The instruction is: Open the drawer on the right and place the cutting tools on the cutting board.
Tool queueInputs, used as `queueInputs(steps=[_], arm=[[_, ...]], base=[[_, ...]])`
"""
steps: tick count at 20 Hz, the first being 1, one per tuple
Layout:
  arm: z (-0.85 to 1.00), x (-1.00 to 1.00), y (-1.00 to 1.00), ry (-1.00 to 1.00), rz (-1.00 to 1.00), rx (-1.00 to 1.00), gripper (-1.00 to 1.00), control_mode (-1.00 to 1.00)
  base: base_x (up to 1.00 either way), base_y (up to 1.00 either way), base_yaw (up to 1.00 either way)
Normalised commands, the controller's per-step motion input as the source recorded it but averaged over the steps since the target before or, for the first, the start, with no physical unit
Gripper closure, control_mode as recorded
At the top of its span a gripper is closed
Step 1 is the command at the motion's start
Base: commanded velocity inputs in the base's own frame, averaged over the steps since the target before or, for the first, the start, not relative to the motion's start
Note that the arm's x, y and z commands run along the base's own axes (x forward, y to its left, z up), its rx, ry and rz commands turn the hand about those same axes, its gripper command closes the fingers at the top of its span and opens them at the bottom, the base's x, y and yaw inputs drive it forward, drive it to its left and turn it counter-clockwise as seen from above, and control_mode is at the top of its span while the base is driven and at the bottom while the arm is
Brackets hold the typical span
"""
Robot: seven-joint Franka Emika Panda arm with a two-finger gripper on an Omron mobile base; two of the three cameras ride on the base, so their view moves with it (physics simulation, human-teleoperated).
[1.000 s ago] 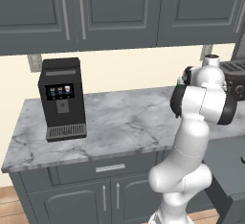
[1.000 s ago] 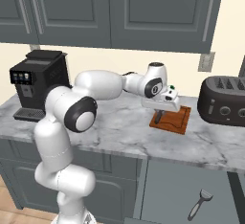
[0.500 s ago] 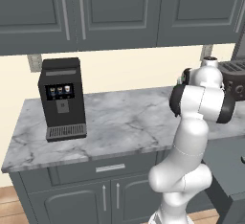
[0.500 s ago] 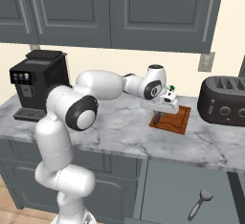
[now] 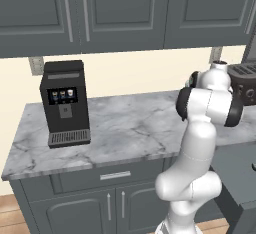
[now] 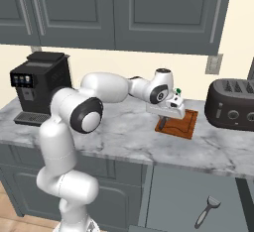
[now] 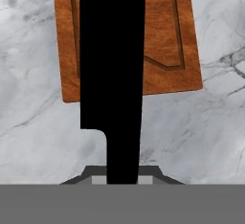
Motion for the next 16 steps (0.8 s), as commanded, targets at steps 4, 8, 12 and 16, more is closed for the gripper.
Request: queueInputs(steps=[4,8,12,16], arm=[[-0.08,0.10,0.01,0.00,0.00,0.01,1.00,-1.00],[-0.09,0.14,0.03,0.00,0.00,0.00,1.00,-1.00],[-0.11,0.19,0.08,0.00,0.00,0.00,1.00,-1.00],[-0.17,0.19,0.07,0.00,0.00,0.00,1.00,-1.00]], base=[[0.00,0.00,0.00],[0.00,0.00,0.00],[0.00,0.00,0.00],[0.00,0.00,0.00]])
